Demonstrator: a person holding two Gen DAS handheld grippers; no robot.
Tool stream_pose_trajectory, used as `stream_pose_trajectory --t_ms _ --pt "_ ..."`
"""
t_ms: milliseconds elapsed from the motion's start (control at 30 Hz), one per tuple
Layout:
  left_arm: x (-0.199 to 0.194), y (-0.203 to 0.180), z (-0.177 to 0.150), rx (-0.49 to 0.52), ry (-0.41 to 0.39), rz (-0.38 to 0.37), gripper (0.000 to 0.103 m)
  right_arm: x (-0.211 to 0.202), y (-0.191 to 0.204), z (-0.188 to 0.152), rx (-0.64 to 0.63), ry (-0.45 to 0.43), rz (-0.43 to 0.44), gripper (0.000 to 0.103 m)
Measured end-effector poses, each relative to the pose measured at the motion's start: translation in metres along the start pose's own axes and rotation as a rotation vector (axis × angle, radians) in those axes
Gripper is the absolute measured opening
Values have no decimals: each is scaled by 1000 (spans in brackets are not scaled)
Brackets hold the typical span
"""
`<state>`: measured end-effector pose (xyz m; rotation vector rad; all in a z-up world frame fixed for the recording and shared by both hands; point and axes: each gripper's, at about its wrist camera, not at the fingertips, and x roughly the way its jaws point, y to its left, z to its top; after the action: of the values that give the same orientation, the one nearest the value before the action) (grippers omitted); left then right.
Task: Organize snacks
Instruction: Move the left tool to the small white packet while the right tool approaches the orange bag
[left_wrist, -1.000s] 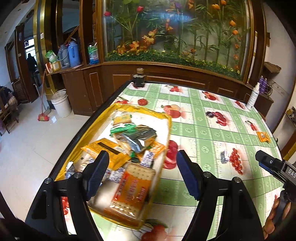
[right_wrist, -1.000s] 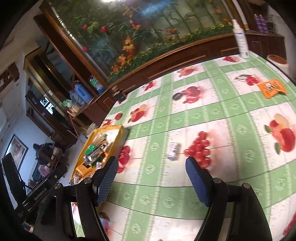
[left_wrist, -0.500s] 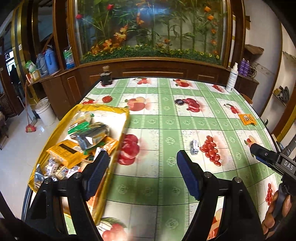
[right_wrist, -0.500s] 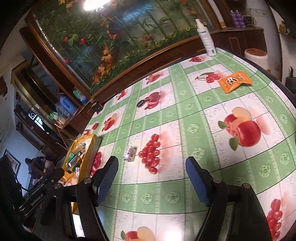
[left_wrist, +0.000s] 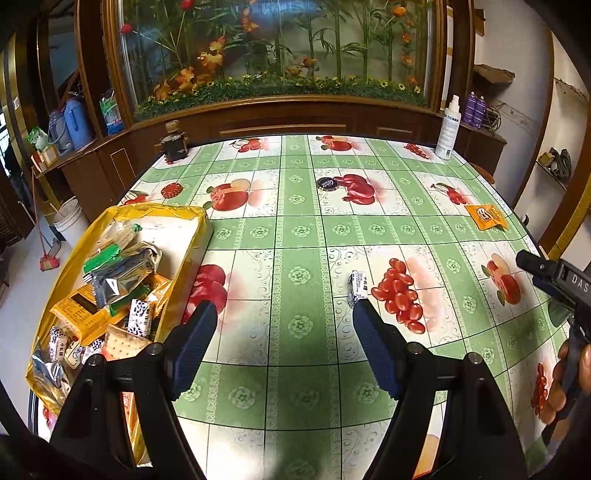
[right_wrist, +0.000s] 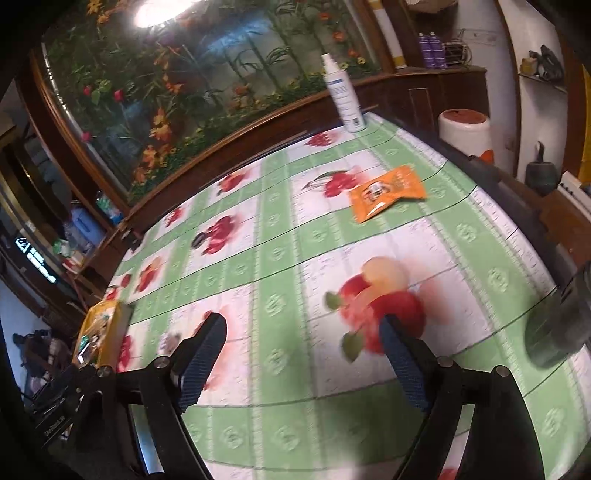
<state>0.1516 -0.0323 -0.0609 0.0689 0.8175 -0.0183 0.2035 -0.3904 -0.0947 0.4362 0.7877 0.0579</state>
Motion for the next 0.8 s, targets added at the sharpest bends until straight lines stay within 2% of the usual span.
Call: stream_pose_trajectory --t_ms 200,333,633,800 --pt "19 -7 6 1 27 -2 76 13 -22 25 29 -14 -37 87" --pt "31 -16 10 7 41 -11 76 26 -31 36 69 -5 -30 87" --pt "51 -29 13 27 65 -12 76 46 -35 49 108 4 -29 87" --pt "51 -26 14 16 39 8 76 49 -31 51 94 1 -31 87"
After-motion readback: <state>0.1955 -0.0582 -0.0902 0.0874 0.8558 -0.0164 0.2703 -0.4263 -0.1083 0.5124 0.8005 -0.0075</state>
